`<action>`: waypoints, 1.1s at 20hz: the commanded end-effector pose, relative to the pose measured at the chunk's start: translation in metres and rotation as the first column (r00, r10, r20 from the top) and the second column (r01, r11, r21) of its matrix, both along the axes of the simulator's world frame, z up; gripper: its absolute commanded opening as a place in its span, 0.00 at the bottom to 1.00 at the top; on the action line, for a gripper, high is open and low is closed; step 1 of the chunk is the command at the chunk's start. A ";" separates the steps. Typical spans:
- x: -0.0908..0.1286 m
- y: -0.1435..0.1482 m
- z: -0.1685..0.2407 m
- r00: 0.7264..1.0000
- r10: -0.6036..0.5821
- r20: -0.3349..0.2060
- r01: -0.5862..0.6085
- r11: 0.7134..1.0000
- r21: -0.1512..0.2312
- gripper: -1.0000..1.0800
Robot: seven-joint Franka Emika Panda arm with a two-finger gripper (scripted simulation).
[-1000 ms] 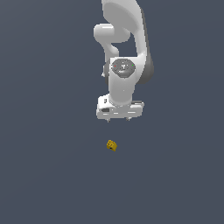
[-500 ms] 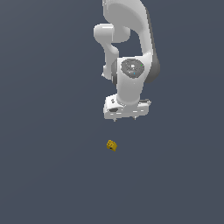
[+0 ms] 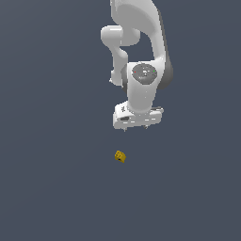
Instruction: Pick up the object and move it to a goal position.
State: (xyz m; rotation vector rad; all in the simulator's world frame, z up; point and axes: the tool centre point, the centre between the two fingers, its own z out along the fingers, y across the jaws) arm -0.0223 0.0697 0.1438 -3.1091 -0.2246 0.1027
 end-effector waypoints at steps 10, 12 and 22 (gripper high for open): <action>0.016 -0.008 -0.010 0.987 0.161 0.012 -0.161 0.987 0.002 0.96; 0.021 -0.010 -0.013 0.978 0.206 0.015 -0.206 0.979 0.002 0.96; 0.046 -0.024 -0.030 0.893 0.449 0.033 -0.449 0.893 0.002 0.96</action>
